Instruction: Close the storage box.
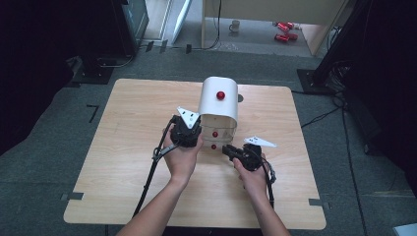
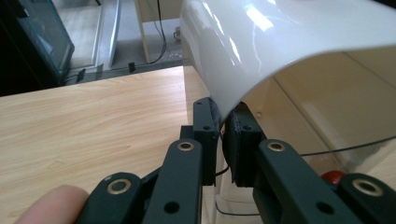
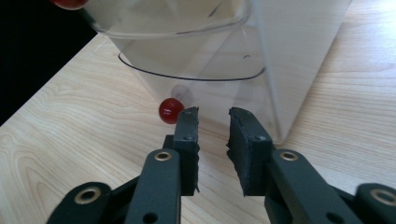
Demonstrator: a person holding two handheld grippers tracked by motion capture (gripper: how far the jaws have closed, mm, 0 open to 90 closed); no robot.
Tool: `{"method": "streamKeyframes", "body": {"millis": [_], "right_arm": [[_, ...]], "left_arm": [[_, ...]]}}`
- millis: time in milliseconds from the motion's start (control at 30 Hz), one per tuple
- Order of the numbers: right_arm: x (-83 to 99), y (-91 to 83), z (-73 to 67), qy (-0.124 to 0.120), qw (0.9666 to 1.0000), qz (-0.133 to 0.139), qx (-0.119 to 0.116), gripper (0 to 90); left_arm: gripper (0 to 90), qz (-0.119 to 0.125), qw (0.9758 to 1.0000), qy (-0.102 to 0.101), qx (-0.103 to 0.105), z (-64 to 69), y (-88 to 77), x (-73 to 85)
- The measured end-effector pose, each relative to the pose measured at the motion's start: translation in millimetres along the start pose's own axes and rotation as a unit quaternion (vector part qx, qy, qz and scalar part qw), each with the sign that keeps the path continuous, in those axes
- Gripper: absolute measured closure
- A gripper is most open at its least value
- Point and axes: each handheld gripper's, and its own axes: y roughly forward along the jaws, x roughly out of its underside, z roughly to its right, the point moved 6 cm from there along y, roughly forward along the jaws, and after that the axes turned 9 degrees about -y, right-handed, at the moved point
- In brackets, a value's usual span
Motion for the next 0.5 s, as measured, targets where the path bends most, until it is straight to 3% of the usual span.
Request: {"method": "streamKeyframes", "body": {"millis": [33,67,167,267,300,333,367,400,500], "right_arm": [[0.0,-1.6,0.3,-0.003,1.0000,0.000,0.000,71.2],[0.2,-3.7,0.6,-0.006,1.0000,-0.001,0.000,69.3],[0.6,-11.4,2.3,-0.020,0.9998,0.000,0.004,61.3],[1.6,-17.2,3.8,-0.030,0.9995,-0.001,0.005,54.8],[2.4,-20.4,4.9,-0.035,0.9994,-0.001,0.005,52.6],[3.7,-28.5,7.4,-0.044,0.9990,0.001,0.002,47.7],[4.1,-31.7,8.4,-0.047,0.9989,0.001,0.002,45.9],[4.4,-35.6,10.2,-0.052,0.9986,0.004,0.002,43.0],[5.2,-45.2,13.8,-0.059,0.9982,0.004,0.010,36.7]], "left_arm": [[83.1,0.000,1.0000,0.000,0.000,0.0,0.0,0.0],[81.6,0.014,0.9998,-0.005,0.015,-0.6,-2.2,-0.2],[73.6,0.028,0.9991,-0.001,0.033,-1.0,-7.8,-2.0],[61.0,0.032,0.9985,0.002,0.045,-1.4,-11.8,-3.3],[61.0,0.031,0.9979,-0.001,0.057,-1.5,-13.8,-3.9],[49.5,0.026,0.9964,-0.010,0.081,-0.8,-17.2,-4.1],[46.6,0.026,0.9964,-0.010,0.081,-0.8,-17.2,-4.1],[42.8,0.021,0.9945,-0.007,0.102,1.2,-21.7,-2.7],[34.2,0.022,0.9931,0.004,0.115,2.5,-27.4,-0.4]]}}
